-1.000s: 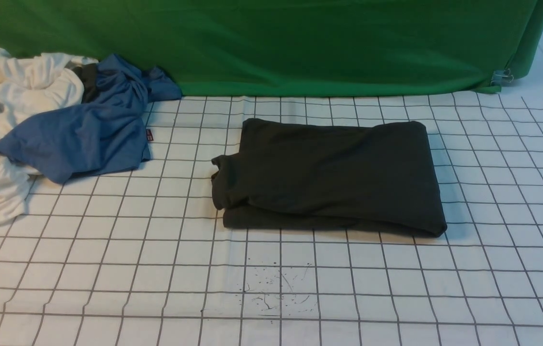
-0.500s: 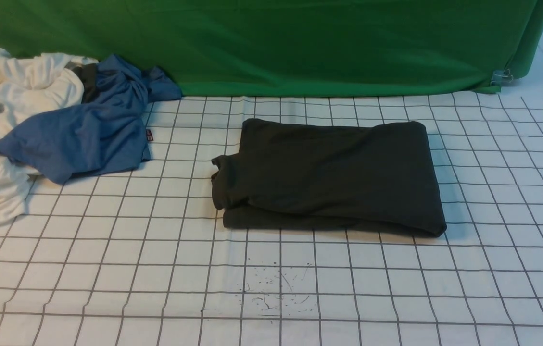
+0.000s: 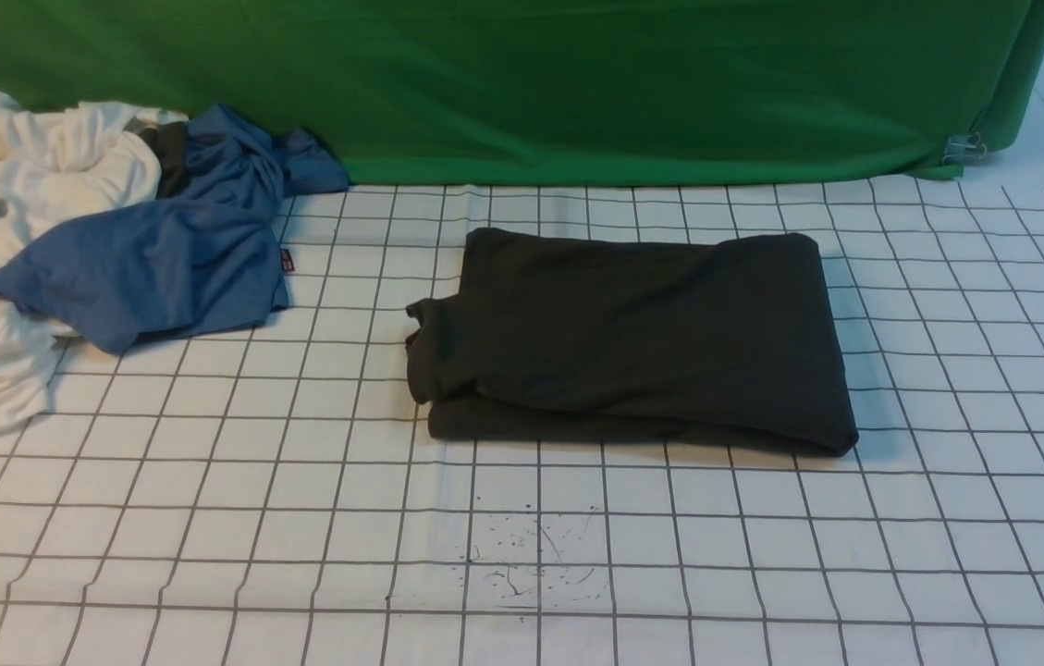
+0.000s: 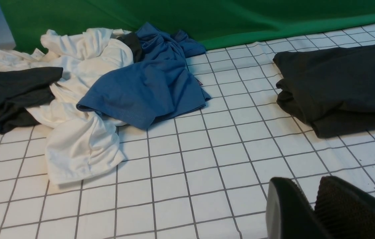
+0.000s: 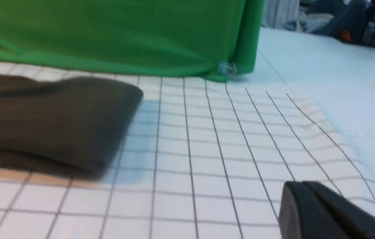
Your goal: Fold a long-sleeved shirt over a white checkered tablecloth.
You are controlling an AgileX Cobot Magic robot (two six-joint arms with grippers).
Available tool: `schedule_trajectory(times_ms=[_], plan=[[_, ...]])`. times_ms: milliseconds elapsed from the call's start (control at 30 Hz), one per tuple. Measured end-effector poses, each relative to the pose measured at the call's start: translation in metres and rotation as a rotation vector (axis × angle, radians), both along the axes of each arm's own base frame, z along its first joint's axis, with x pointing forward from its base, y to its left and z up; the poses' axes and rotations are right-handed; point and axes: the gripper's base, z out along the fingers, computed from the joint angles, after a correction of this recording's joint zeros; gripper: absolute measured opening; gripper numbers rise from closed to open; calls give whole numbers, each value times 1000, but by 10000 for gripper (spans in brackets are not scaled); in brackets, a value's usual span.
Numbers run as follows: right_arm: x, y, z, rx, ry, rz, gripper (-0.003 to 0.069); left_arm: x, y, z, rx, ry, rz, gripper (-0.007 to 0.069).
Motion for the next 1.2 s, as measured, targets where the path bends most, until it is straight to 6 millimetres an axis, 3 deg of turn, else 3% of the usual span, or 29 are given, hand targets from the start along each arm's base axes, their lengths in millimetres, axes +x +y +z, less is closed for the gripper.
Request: schedule_trajectory(times_ms=[267, 1200], plan=[[-1, -1, -17, 31, 105, -8, 16, 0, 0, 0, 2, 1, 1, 99], [-1, 2, -17, 43, 108, 33, 25, 0, 0, 0, 4, 1, 2, 129]])
